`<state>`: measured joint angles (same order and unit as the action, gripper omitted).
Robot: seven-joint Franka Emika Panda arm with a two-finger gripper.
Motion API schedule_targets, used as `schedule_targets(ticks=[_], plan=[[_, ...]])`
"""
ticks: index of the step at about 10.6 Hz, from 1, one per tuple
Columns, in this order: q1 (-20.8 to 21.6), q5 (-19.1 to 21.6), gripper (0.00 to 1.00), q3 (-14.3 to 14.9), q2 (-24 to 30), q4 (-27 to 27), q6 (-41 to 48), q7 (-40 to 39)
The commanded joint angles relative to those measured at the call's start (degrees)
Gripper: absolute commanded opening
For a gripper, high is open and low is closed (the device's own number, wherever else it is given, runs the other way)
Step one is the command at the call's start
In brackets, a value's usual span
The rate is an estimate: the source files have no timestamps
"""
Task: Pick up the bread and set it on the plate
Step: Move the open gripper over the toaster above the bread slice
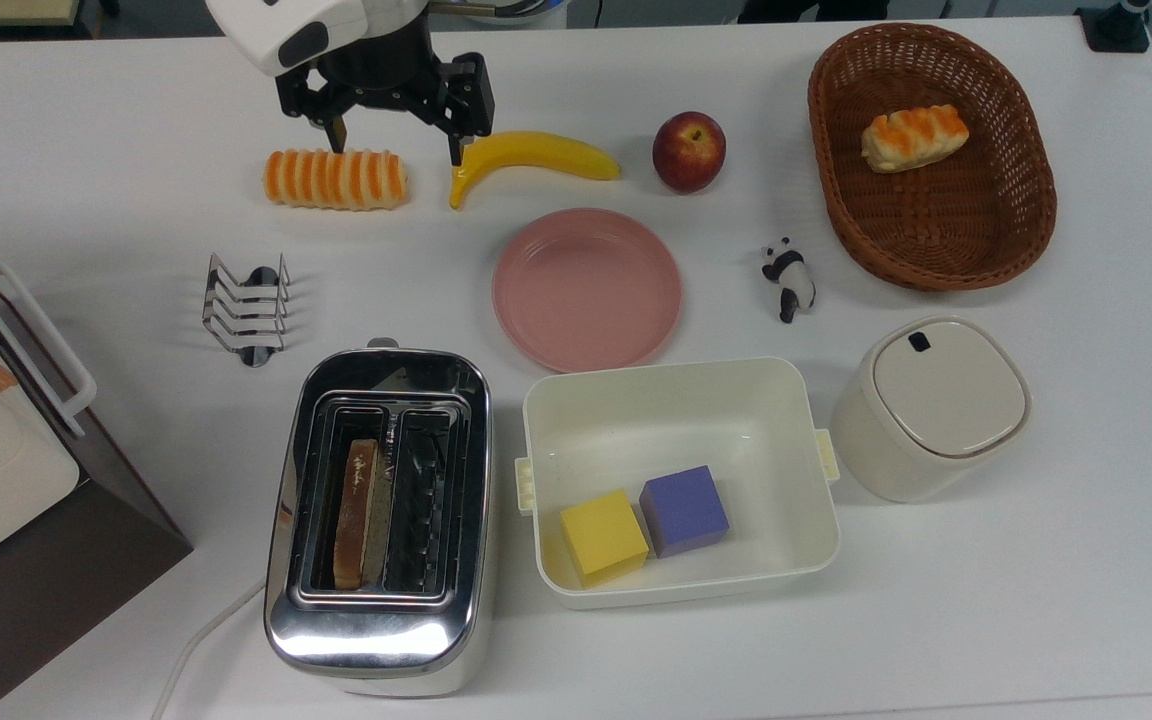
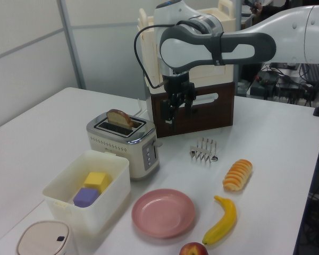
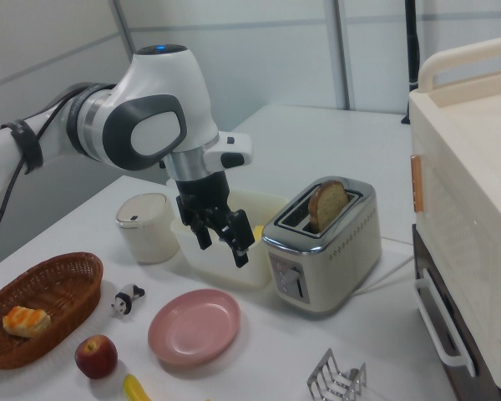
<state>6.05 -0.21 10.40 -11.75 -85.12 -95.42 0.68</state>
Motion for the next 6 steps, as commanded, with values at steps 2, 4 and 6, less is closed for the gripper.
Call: schedule_targets(ticks=[2,4,6], plan=[[-0.16,1.26,1.0,-0.02,-0.81,-0.84,-5.21,0.46],[-0.16,1.61,1.0,-0.11,-1.86,-0.84,-10.37,1.78],[-0.51,2.57,0.99,-0.02,-3.36,-0.84,-18.19,2.22]])
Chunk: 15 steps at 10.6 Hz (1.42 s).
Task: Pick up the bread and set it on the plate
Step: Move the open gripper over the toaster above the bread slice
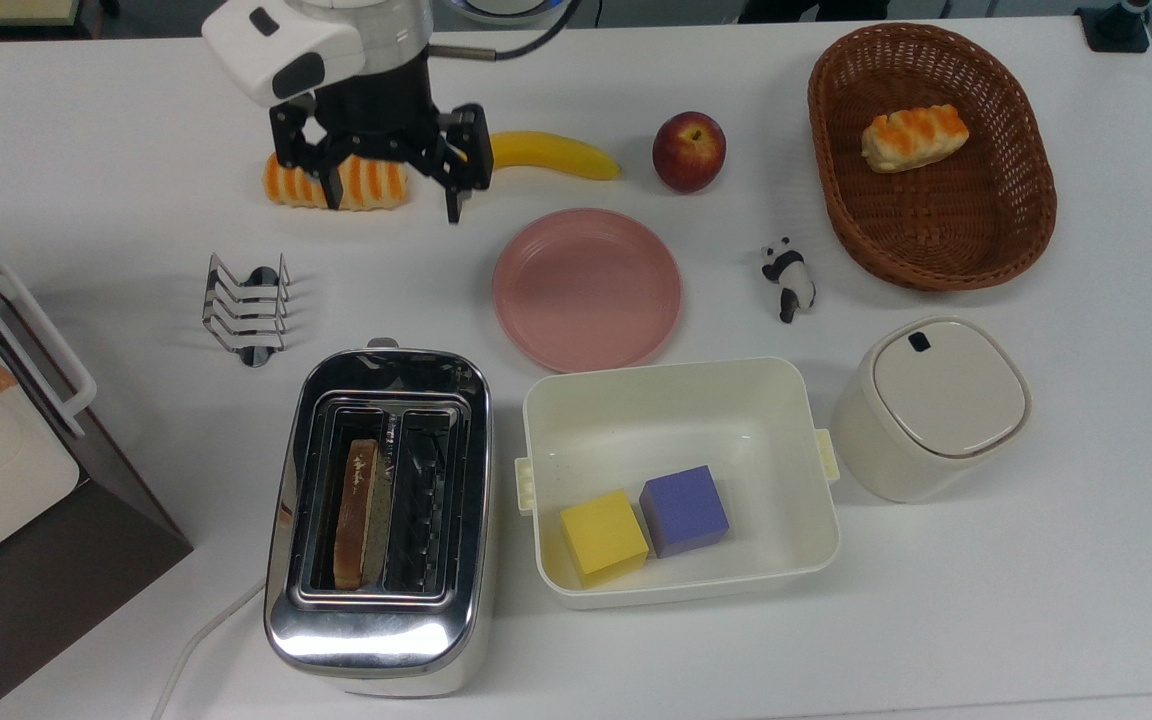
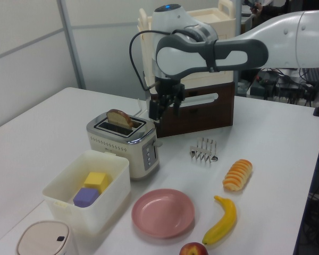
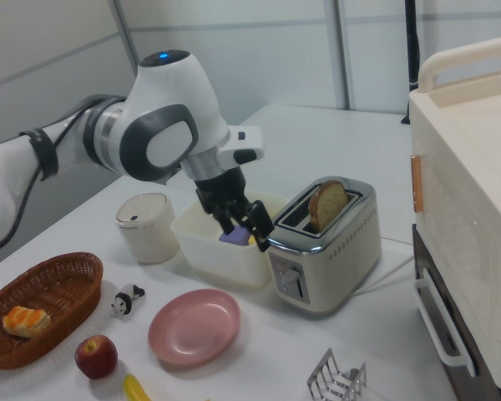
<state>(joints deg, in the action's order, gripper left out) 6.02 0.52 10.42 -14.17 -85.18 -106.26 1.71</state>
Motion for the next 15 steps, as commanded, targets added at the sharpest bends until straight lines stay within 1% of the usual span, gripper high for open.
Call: schedule_targets(ticks=[1,5,7,9,10,12,13,14,15], plan=[[-1.26,2.38,0.97,-0.05,-1.38,-0.78,-10.87,1.19],[-1.97,2.21,0.97,0.13,-4.8,-0.78,-25.54,4.53],[-1.97,1.51,0.97,0.13,-6.21,-0.69,-28.12,3.66],[-1.71,-0.51,0.97,0.13,-9.37,-0.43,-32.93,4.44],[-1.62,-0.95,0.97,0.13,-9.73,-0.43,-34.7,4.44],[-1.62,-0.96,0.97,0.13,-11.66,-0.17,-35.68,4.44],[-1.62,-0.96,0.97,0.13,-12.8,1.14,-35.86,4.53],[-1.54,-1.04,0.96,0.22,-13.42,1.33,-37.08,5.92],[-1.45,-2.0,0.92,0.22,-14.13,1.33,-39.09,7.85]])
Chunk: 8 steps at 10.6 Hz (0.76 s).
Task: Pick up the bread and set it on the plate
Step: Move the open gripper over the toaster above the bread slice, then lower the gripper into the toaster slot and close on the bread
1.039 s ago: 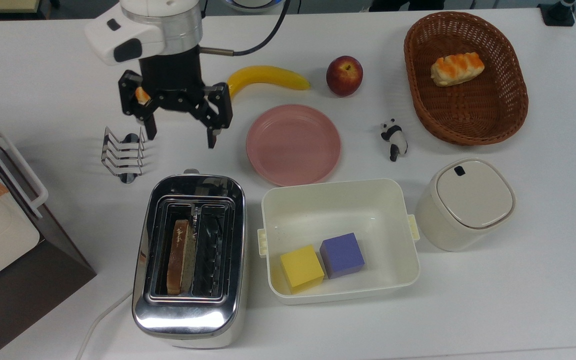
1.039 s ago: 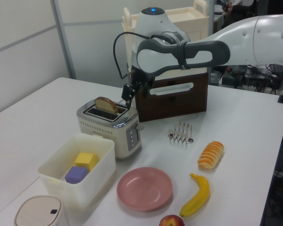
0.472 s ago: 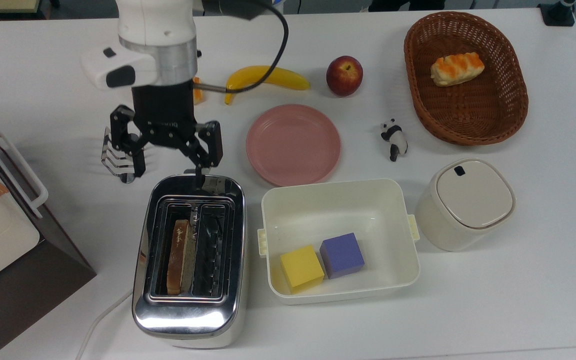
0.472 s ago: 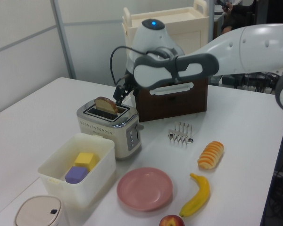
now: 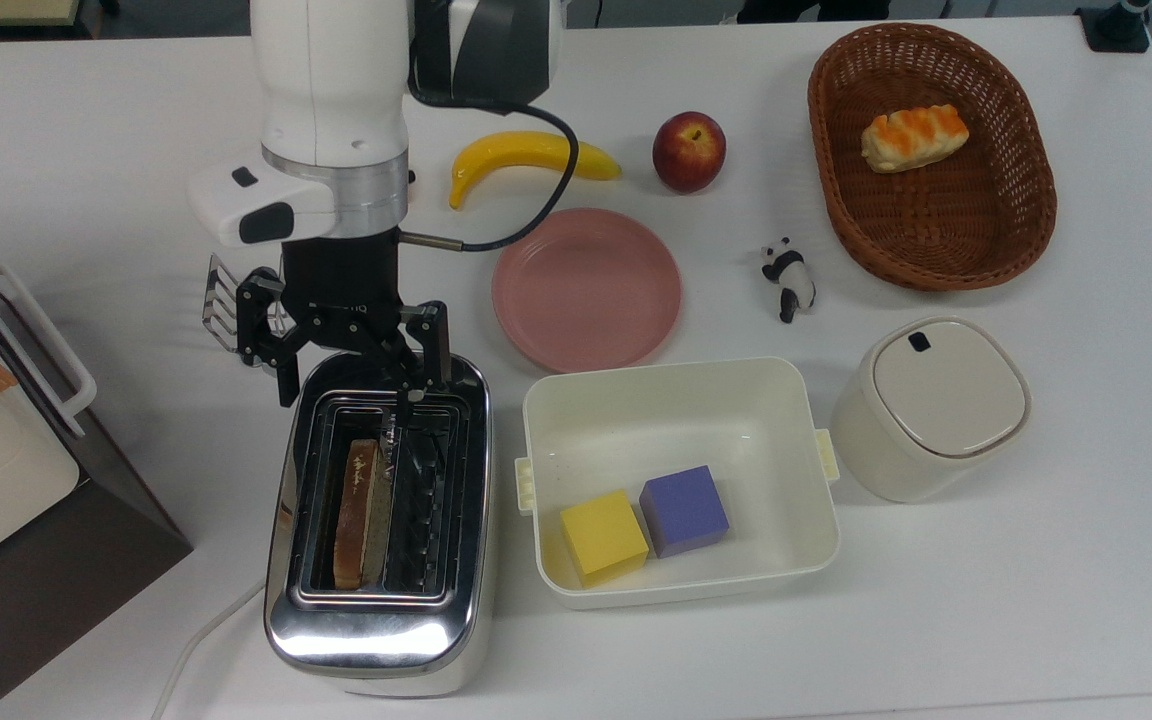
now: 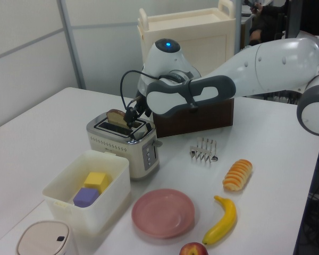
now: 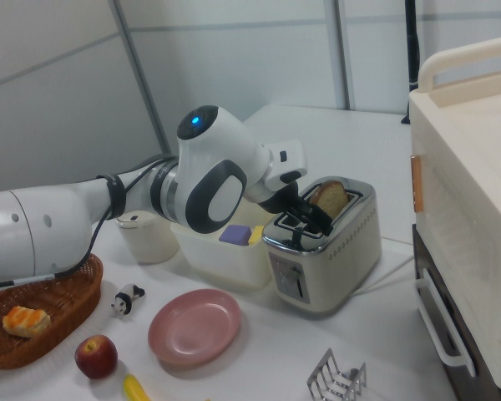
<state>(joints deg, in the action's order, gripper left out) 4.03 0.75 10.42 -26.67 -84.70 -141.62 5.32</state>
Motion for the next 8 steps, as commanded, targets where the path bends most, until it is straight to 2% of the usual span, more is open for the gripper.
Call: schedule_targets(ticks=[1,2,4,6,7,8], plan=[[0.63,-3.81,0.88,0.21,-2.24,0.94,-4.89,6.69],[0.72,-5.48,0.81,0.21,-2.85,0.94,-5.33,9.41],[0.72,-8.3,0.61,-0.05,-3.03,1.37,-5.25,12.24],[0.98,-8.31,0.25,-0.14,-2.95,1.46,-5.25,12.87],[1.07,-8.23,0.24,-0.14,-2.95,1.46,-5.25,13.22],[1.16,-8.31,0.17,-0.14,-2.95,1.38,-5.25,13.74]])
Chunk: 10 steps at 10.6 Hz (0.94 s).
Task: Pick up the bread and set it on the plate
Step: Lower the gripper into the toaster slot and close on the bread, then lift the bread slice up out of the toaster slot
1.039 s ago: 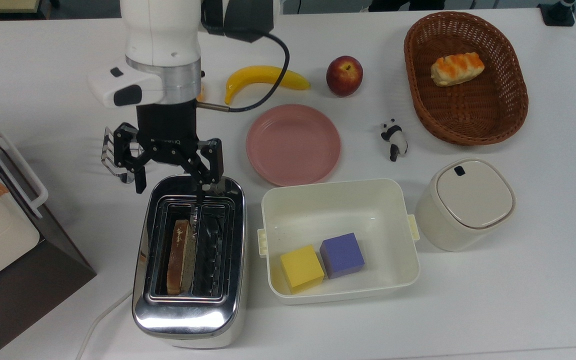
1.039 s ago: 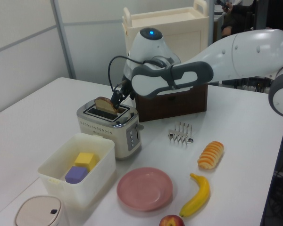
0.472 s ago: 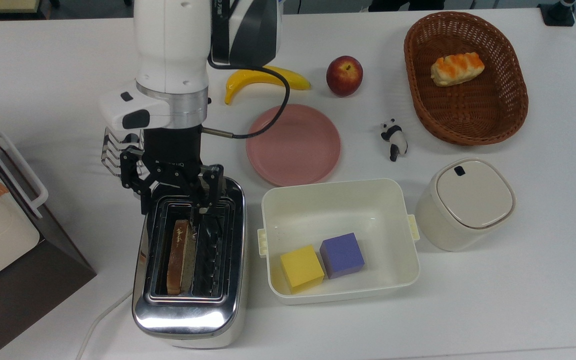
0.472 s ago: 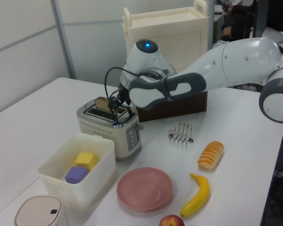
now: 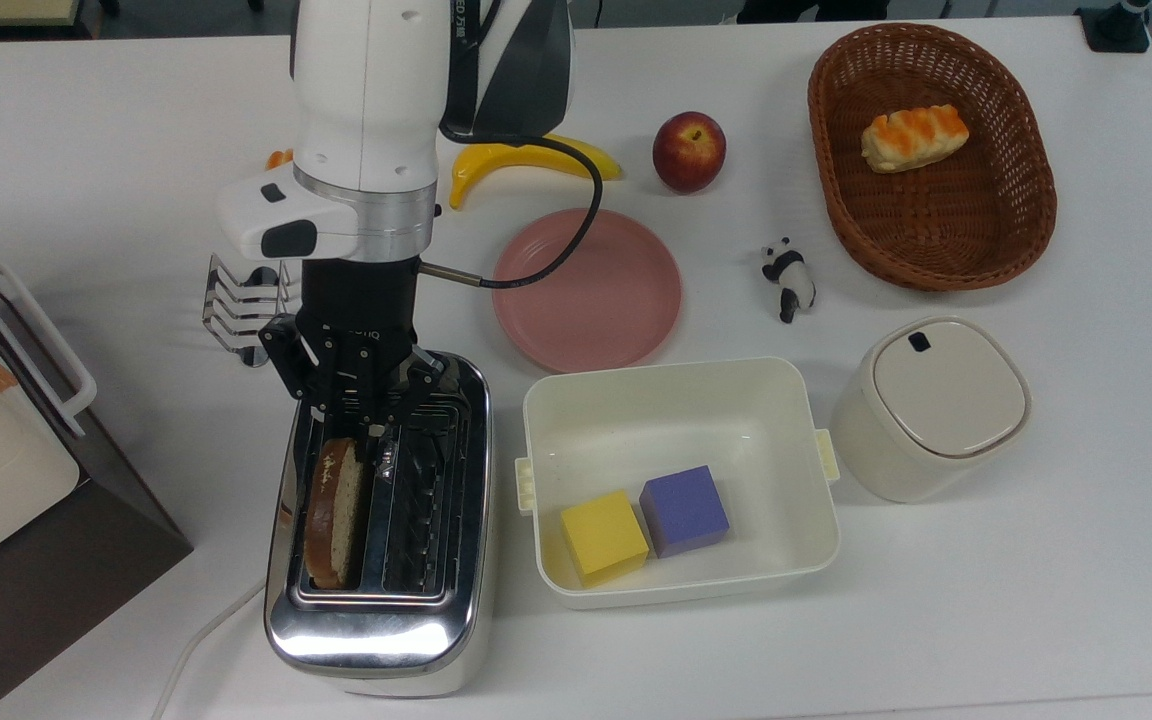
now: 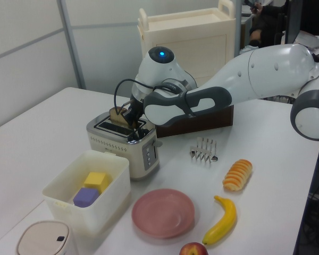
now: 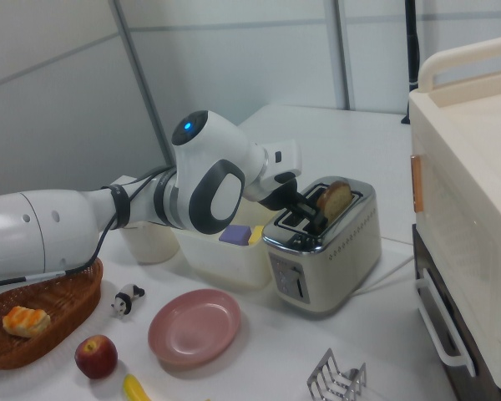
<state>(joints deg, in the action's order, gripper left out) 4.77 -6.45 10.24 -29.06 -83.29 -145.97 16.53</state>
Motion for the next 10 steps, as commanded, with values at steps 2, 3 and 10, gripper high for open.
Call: schedule_targets(ticks=[2,3,10], plan=[[0.42,-0.94,0.01,0.04,-0.3,-0.03,-0.9,2.54],[0.42,-0.41,0.01,-0.04,0.32,-0.03,-0.81,2.54],[-1.94,15.29,0.02,0.57,9.53,-1.26,5.5,3.07]])
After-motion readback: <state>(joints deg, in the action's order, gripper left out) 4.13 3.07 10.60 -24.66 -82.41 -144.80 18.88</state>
